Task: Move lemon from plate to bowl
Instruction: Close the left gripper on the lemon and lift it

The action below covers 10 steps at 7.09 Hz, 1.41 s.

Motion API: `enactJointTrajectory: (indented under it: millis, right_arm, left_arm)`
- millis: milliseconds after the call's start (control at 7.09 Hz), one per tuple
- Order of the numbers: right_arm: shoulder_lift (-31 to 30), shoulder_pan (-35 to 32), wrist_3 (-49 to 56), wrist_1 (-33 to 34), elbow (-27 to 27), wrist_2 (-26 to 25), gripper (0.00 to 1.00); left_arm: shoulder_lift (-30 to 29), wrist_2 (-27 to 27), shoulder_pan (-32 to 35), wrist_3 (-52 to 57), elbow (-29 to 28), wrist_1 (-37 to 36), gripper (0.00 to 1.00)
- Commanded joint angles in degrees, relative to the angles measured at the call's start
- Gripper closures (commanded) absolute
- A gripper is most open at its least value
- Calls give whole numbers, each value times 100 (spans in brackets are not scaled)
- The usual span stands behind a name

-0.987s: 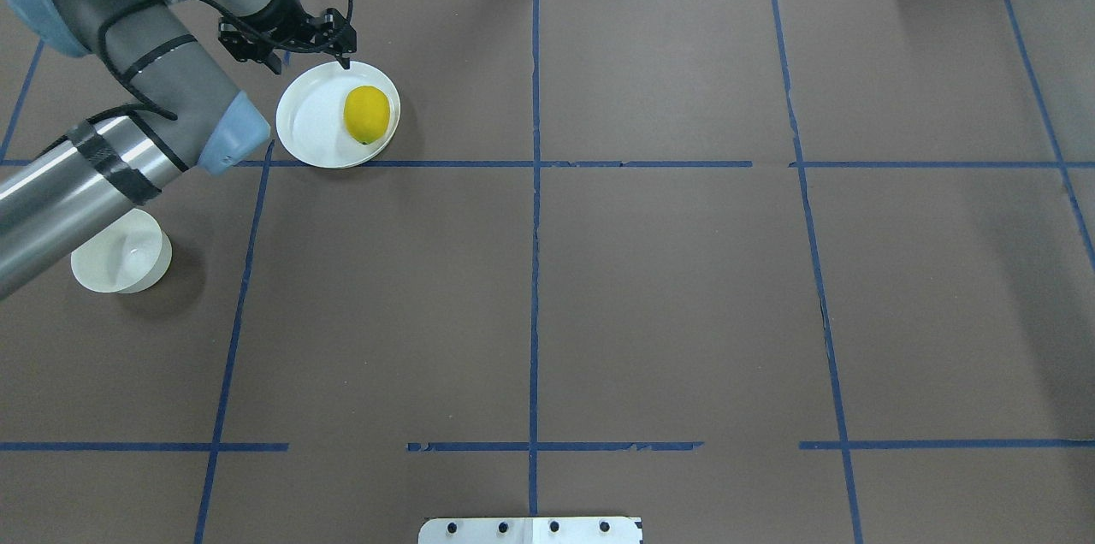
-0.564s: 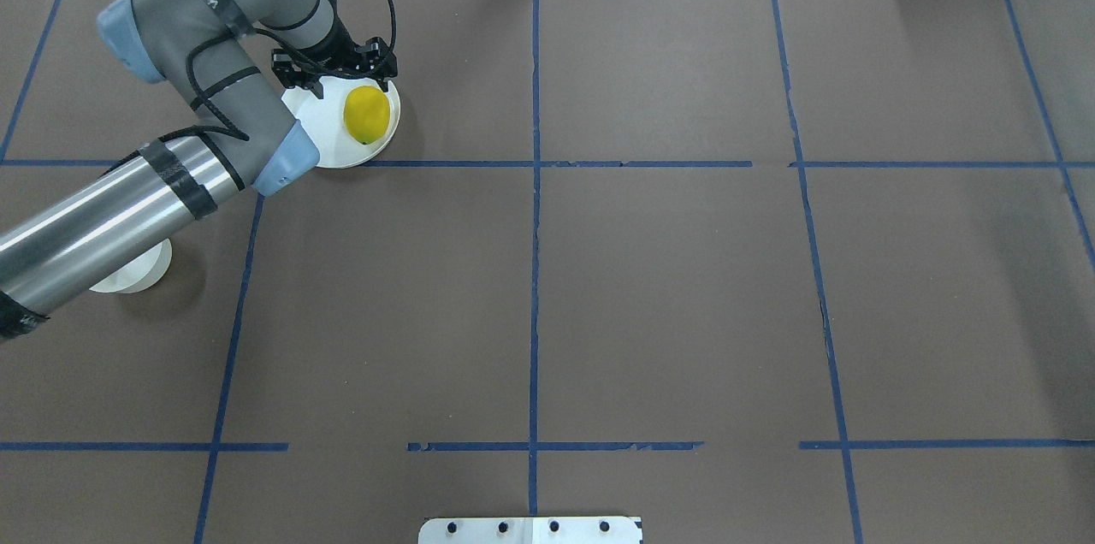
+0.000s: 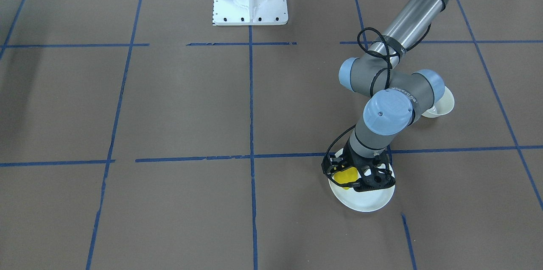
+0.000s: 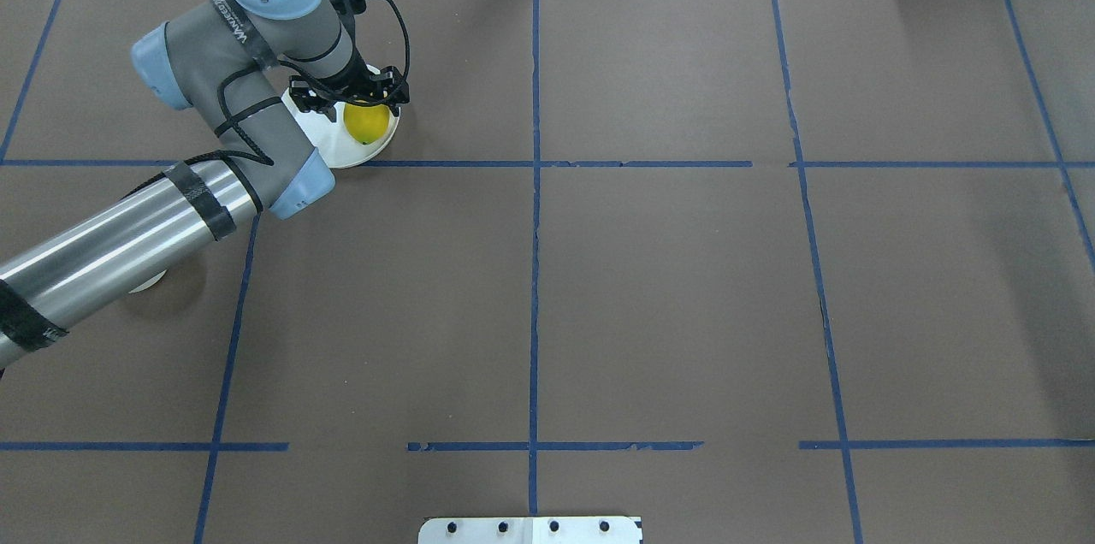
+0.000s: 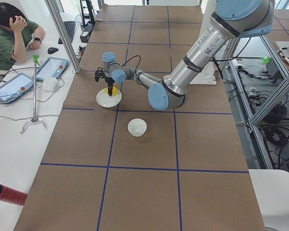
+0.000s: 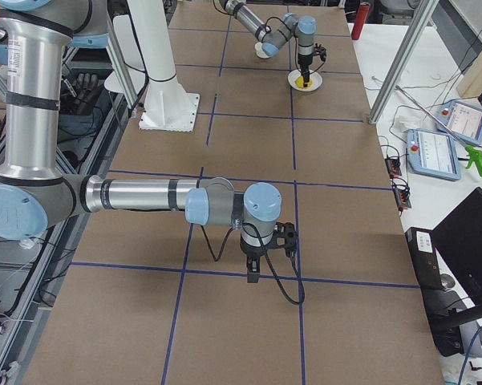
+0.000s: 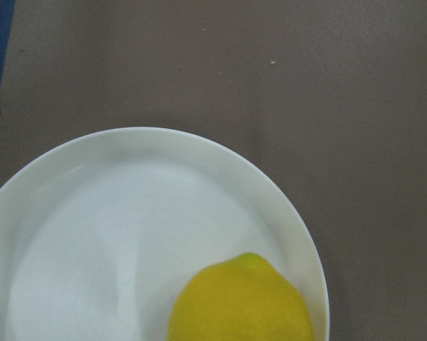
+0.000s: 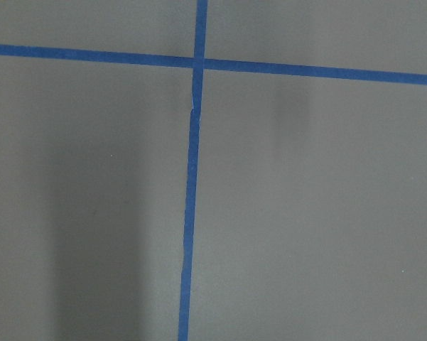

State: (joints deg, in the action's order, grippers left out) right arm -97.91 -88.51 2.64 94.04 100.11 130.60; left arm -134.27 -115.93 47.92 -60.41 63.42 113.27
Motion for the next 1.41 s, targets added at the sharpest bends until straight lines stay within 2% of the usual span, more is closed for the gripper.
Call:
enactJointTrajectory:
  millis: [0, 141, 423, 564, 705, 846, 1128, 1269]
  right_arm:
    - [0, 0, 0, 0, 0, 0, 0]
    - [0, 0, 0, 0, 0, 0, 0]
    - [0, 0, 0, 0, 0, 0, 0]
    - [0, 0, 0, 0, 0, 0, 0]
    - [0, 0, 0, 0, 0, 0, 0]
    - [0, 0, 0, 0, 0, 0, 0]
    - [0, 0, 0, 0, 0, 0, 0]
    - [0, 0, 0, 0, 0, 0, 0]
  left_arm:
    - [-3, -8, 7, 12, -40, 37, 50]
    - [-3, -52, 7, 12, -22, 28, 76]
    - [6, -209, 155, 64, 21, -59, 78]
    - [58, -515, 391, 99, 170, -95, 78]
    - [111, -536, 594, 439, 406, -469, 78]
    - [381, -545, 796, 947, 1087, -1012, 78]
    - [1267, -536, 1165, 1992, 2800, -2128, 77]
    - [1794, -536, 1306, 2590, 3478, -2438, 77]
